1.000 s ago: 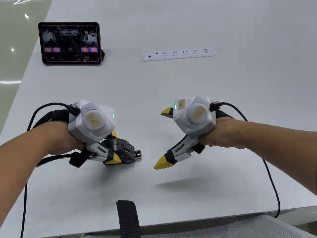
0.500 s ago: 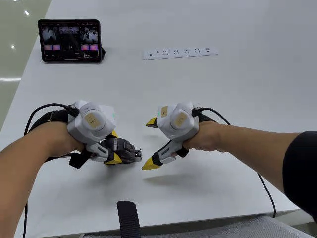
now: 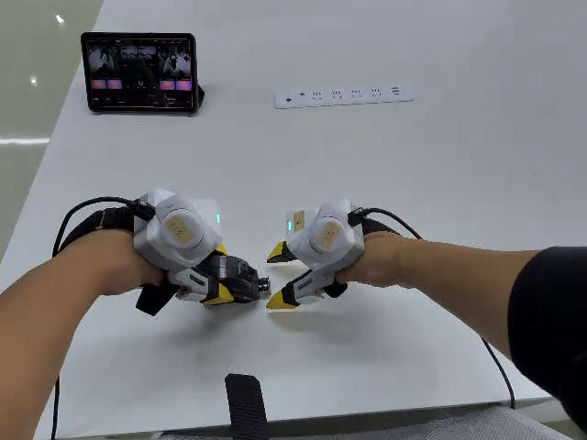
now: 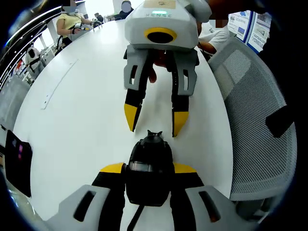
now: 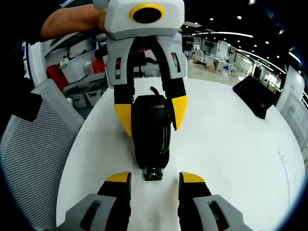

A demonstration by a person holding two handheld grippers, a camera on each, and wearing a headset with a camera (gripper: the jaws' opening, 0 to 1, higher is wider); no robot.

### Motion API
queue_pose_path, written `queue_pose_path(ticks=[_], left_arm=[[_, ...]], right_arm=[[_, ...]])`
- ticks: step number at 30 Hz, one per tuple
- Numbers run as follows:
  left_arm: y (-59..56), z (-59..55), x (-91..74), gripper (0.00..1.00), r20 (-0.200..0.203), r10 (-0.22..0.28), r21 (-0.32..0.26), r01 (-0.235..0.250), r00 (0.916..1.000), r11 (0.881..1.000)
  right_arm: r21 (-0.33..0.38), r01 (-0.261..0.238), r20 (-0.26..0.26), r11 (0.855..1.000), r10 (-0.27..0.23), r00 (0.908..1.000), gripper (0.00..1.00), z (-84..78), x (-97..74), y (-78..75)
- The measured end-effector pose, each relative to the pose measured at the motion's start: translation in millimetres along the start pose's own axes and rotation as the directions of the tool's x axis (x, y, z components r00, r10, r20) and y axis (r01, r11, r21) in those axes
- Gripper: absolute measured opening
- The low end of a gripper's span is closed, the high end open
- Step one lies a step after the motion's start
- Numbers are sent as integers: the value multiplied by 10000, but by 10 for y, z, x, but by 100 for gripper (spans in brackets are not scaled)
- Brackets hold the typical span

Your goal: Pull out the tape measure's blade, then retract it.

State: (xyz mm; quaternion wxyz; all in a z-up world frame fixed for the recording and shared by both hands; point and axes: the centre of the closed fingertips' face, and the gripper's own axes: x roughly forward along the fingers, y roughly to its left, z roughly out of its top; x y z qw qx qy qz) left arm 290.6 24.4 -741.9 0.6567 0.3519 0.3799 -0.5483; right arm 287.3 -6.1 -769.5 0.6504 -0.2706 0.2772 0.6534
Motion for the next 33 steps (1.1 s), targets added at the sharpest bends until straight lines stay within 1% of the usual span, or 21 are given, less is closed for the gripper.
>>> queue_pose_path(ticks=[3, 6, 8, 9, 11, 12, 13, 15, 17, 18, 20, 21, 22, 23, 25, 28, 29, 31, 33], left_arm=[[2, -2, 1, 31, 72, -24, -77, 25, 10000, 10000], [0, -2, 4, 31, 30, -26, -49, 26, 10000, 10000], [-1, -3, 5, 31, 29, -14, -43, 14, 10000, 10000], [0, -3, 6, 31, 38, -3, -49, 3, 10000, 10000], [-1, -2, 7, 31, 44, 33, -35, -33, 10000, 10000], [3, -4, 12, 31, 24, 58, 2, -58, 10000, 10000], [4, -5, 14, 31, 6, 67, 4, -67, 10000, 10000], [7, -1, 19, 31, -22, 60, 28, -60, 10000, 10000], [14, -6, 25, 31, -14, 34, 26, -34, 10000, 10000], [14, -4, 24, 31, -10, 35, 27, -35, 10000, 10000], [14, -3, 23, 31, 1, 53, 40, -53, 10000, 10000], [14, -3, 23, 31, 10, 55, 37, -55, 10000, 10000], [15, -2, 24, 31, 18, 53, 21, -53, 10000, 10000], [14, -2, 25, 31, 16, 45, 30, -45, 10000, 10000], [15, -8, 27, 31, -47, 18, 59, -18, 10000, 10000], [8, -11, 26, 30, -153, -34, 166, 36, 9999, 9999], [7, -14, 24, 30, -162, -39, 191, 42, 9999, 9998], [6, -23, 17, 30, -119, -17, 198, 19, 9999, 9998], [3, -19, 13, 30, -67, 9, 184, -8, 10000, 9998]], right_arm=[[-75, -1, -57, 10000, 0, 10000, 27, 2, 32, -4], [63, 127, -161, 9999, -126, 9998, 24, -14, 76, -13], [-362, 99, -387, 9993, -113, 9992, 17, -52, 99, 9], [-431, 35, -410, 9991, -53, 9991, 16, -57, 106, 19], [-350, -83, -412, 9994, 68, 9991, 12, -50, 128, 44], [-303, 31, -417, 9995, -44, 9991, 12, -36, 143, 23], [-177, 42, -448, 9998, -49, 9990, 12, -29, 144, 19], [-250, 2, -559, 9997, -16, 9984, 12, -26, 149, 20], [-3, 67, -675, 10000, -67, 9977, 12, -32, 152, 10], [-121, 63, -746, 9999, -72, 9972, 12, -30, 157, 13], [-35, 83, -814, 10000, -86, 9966, 12, -35, 149, 11], [-126, 30, -821, 9999, -41, 9966, 11, -39, 143, 18], [-410, 7, -837, 9992, -41, 9965, 11, -39, 146, 24], [-407, 31, -821, 9992, -65, 9966, 10, -46, 142, 33], [-152, 14, -726, 9999, -25, 9974, 10, -43, 137, 20], [-412, -132, -769, 9991, 100, 9970, 9, -47, 131, 32], [-402, -139, -765, 9991, 108, 9970, 9, -48, 129, 32], [-389, -165, -737, 9991, 136, 9972, 9, -49, 119, 33], [-177, -169, -724, 9997, 155, 9973, 9, -53, 114, 32]])
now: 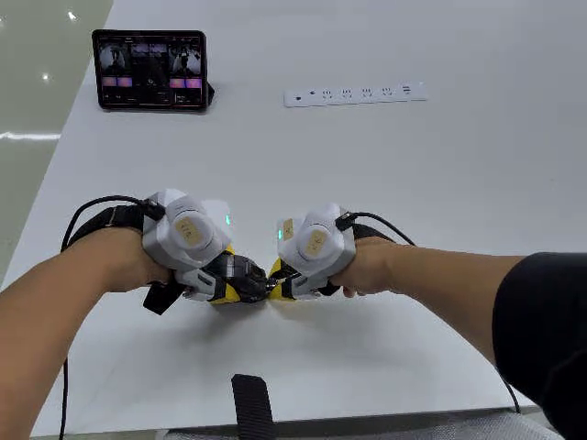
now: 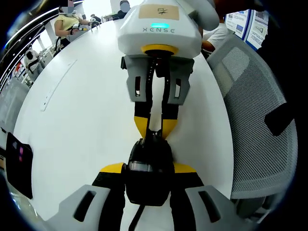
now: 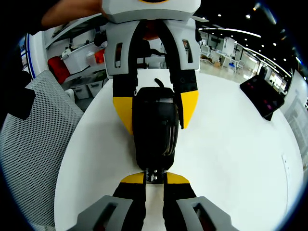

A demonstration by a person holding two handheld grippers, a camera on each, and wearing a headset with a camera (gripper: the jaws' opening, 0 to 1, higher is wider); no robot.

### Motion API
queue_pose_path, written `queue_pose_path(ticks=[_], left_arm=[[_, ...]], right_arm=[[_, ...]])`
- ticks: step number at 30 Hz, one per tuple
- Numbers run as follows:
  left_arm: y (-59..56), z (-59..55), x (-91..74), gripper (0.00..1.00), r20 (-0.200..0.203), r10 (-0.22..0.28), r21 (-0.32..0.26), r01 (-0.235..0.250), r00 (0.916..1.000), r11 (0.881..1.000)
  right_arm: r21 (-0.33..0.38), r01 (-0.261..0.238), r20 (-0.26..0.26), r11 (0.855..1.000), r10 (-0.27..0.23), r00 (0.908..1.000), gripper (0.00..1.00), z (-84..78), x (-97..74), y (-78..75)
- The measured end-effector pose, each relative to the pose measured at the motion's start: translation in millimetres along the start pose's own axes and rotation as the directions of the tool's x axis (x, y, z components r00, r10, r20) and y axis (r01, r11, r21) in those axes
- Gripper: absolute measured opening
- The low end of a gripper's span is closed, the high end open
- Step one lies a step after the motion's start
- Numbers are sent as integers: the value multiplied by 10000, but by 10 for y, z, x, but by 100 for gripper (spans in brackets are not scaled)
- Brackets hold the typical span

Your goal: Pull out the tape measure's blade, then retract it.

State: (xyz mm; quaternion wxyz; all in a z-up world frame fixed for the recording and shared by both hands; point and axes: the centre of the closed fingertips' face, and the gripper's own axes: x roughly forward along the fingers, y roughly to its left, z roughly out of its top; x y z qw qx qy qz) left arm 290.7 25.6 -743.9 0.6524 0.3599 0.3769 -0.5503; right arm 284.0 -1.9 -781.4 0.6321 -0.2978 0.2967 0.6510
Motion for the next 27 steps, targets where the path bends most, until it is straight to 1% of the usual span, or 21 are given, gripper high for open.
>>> queue_pose_path(ticks=[4, 5, 7, 14, 27], left_arm=[[-6, 6, -2, 30, -17, -19, -105, 19, 10000, 9999], [-7, 6, -4, 30, -29, -36, -106, 36, 10000, 9999], [-10, 9, -6, 30, -27, -69, -113, 69, 10000, 9999], [-10, 14, -7, 30, 14, -83, -173, 83, 10000, 9998], [-9, 21, -8, 30, 109, -30, -242, 33, 9999, 9997]], right_arm=[[288, 6, -55, 9996, -5, 10000, 9, -10, -7, -7], [595, 15, -110, 9982, -8, 9999, 9, -11, -10, -6], [430, 18, -181, 9991, -10, 9998, 9, -17, -16, -9], [416, -24, -312, 9991, 37, 9995, 9, -86, -66, -16], [472, -9, -443, 9989, 30, 9990, 9, -143, -117, -13]])
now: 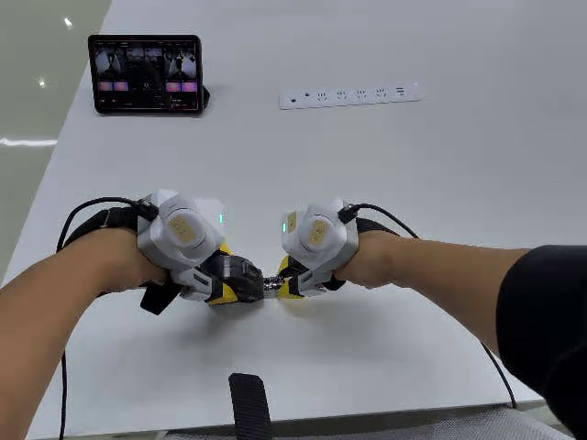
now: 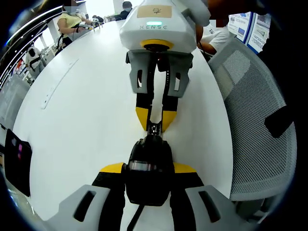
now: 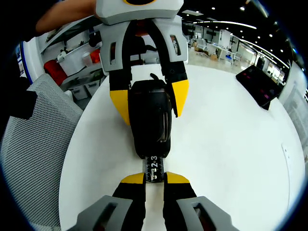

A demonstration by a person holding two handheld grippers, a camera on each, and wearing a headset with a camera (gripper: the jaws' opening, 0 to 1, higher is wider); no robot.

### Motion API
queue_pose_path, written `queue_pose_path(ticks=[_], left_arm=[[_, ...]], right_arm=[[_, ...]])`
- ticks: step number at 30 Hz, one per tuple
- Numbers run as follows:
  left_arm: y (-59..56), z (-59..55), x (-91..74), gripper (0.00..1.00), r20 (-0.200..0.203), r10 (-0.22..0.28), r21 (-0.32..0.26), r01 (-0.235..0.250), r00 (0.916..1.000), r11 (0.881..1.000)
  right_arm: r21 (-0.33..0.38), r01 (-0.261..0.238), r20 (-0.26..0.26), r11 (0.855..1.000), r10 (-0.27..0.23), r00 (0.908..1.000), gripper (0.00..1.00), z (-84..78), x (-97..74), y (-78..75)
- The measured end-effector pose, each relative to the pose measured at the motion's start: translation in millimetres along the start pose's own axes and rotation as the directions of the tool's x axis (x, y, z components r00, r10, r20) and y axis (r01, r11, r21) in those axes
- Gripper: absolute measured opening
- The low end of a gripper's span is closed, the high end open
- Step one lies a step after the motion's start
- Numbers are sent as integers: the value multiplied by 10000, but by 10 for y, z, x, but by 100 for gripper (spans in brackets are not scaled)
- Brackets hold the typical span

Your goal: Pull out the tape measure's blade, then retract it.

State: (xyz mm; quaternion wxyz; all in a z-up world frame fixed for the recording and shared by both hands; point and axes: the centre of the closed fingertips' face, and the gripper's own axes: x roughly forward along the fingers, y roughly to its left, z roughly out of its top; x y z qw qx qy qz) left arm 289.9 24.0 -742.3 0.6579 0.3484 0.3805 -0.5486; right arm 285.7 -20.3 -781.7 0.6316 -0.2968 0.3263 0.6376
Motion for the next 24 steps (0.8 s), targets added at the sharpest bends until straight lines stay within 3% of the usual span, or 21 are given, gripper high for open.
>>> queue_pose_path(ticks=[24], left_arm=[[20, -6, 5, 31, 60, 21, -10, -21, 10000, 10000]], right_arm=[[215, 132, -173, 9997, -128, 9998, 9, -120, -83, -3]])
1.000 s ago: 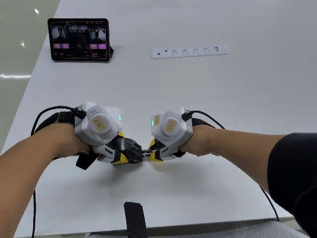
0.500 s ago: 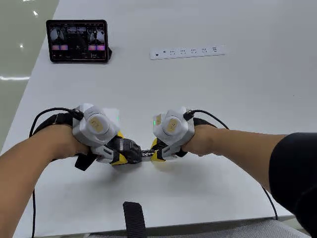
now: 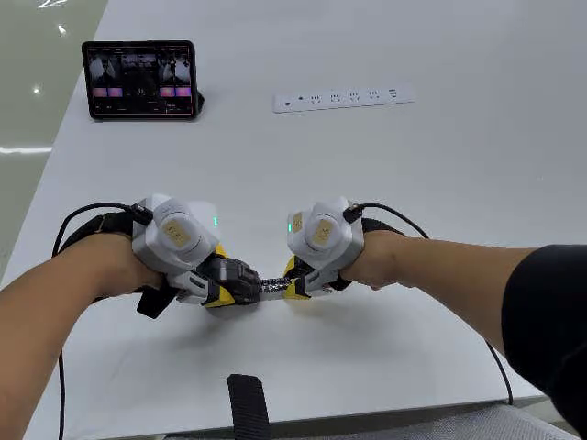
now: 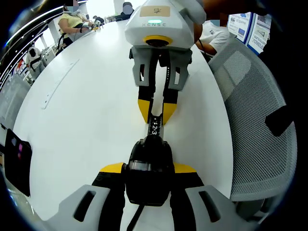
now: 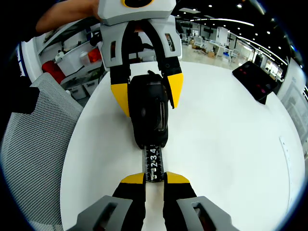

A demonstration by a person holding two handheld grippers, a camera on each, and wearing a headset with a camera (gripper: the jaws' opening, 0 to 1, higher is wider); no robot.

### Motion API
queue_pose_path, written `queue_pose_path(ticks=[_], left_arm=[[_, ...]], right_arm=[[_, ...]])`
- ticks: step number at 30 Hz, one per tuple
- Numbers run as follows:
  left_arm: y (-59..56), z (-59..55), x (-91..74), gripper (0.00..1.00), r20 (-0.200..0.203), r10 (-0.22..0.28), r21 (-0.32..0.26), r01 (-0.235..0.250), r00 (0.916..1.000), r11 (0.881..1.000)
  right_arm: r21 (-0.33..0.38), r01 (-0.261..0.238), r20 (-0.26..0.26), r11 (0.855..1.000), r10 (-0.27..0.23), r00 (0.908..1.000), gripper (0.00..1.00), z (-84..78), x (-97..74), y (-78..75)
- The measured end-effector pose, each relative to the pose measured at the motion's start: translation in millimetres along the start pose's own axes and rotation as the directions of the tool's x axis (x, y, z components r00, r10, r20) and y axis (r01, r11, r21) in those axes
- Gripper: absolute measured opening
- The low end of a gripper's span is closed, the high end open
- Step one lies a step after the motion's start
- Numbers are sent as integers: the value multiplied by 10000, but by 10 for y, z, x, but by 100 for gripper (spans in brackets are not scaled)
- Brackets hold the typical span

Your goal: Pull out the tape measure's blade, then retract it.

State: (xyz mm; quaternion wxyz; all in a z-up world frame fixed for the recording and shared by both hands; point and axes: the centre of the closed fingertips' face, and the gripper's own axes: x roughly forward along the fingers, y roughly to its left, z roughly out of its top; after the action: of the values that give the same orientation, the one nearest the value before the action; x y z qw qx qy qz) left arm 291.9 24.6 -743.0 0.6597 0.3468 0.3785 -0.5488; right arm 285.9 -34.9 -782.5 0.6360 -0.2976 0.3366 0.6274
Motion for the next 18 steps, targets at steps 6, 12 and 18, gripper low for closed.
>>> queue_pose_path(ticks=[6, 12, 18], left_arm=[[-6, 2, -4, 31, 16, 6, 2, -6, 10000, 10000], [-7, 3, -3, 31, 30, 22, -4, -21, 10000, 10000], [-8, 2, -3, 31, 28, 14, 0, -14, 10000, 10000]], right_arm=[[-12, -3, -40, 10000, 3, 10000, 9, -31, -25, -2], [16, 22, -96, 10000, -22, 10000, 9, -50, -43, -3], [12, 30, -135, 10000, -30, 9999, 9, -74, -65, -8]])
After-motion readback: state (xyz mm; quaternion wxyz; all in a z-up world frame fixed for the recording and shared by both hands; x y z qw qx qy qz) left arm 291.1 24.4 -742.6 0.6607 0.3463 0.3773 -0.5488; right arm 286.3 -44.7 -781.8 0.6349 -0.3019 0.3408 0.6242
